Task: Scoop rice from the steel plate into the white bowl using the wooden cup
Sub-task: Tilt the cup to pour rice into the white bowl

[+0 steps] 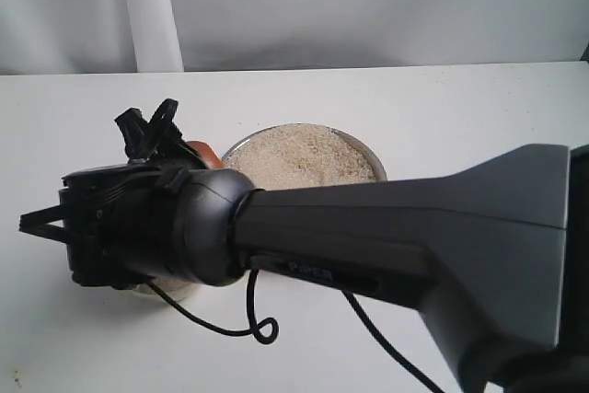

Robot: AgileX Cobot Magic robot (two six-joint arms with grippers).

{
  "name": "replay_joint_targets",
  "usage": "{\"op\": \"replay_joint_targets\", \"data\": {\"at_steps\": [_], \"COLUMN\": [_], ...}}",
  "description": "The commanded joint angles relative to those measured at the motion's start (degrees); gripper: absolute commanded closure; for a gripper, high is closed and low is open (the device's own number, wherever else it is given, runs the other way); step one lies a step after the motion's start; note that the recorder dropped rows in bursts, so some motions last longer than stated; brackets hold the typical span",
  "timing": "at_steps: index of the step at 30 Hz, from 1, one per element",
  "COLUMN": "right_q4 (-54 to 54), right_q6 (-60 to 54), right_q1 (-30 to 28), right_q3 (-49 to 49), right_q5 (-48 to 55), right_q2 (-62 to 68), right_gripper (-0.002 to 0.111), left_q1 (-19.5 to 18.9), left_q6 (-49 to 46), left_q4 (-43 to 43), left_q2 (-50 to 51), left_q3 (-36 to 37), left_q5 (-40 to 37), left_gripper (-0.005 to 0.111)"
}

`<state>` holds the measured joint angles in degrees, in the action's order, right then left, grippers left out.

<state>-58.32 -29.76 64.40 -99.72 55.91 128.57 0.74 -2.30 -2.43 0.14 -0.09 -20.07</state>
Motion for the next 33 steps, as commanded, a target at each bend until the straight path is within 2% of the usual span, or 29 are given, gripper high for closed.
{"op": "replay_joint_targets", "data": {"at_steps": [1,33], "right_q4": [-1.77,-7.88], "right_q6": [-1.75,-4.86], "right_q1": [1.37,2.49], "right_q3": [-0.03,-0.03], "right_q5": [1.70,7.61], "right_q2": [-0.20,-0.20], "right_gripper": [0.108,0.108], "left_q1": [0.15,0.15], "left_q6": [0.22,0.22], "left_q4": [0.02,0.02], "left_q2": [-0.14,-0.14], "left_q3": [0.09,0.09], "left_q5": [0.33,0.33], "left_gripper": [0.107,0.107]}}
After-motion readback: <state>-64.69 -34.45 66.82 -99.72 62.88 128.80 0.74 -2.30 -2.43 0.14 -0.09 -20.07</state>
